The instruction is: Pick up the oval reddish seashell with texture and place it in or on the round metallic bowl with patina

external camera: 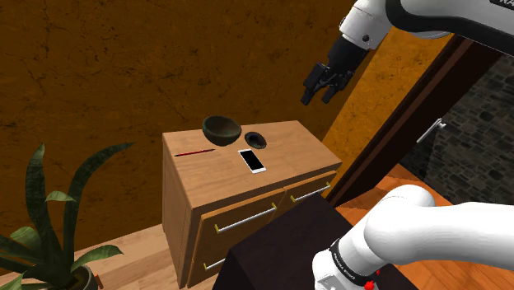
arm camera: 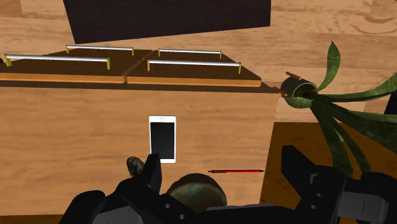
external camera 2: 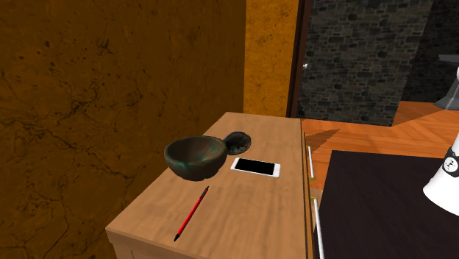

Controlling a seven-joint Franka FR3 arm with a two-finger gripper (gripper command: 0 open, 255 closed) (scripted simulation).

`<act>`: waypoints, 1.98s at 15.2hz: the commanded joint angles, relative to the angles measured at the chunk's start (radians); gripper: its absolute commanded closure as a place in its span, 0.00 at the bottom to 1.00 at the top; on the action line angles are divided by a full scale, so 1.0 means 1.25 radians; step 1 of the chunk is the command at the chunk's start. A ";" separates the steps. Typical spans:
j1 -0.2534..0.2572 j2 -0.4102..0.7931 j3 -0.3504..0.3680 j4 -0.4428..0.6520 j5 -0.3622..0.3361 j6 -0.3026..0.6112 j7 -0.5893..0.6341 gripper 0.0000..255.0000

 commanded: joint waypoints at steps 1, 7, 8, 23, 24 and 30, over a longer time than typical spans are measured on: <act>0.000 0.000 0.000 0.000 0.000 0.000 0.000 0.00; -0.019 0.125 -0.008 -0.032 -0.046 0.120 -0.033 0.00; -0.023 0.149 -0.009 -0.035 -0.054 0.139 -0.038 0.00; -0.083 0.560 -0.028 0.045 -0.197 0.384 -0.060 0.00; -0.087 0.589 -0.030 0.058 -0.208 0.396 -0.059 0.00; -0.102 0.770 -0.046 0.154 -0.274 0.447 -0.051 0.00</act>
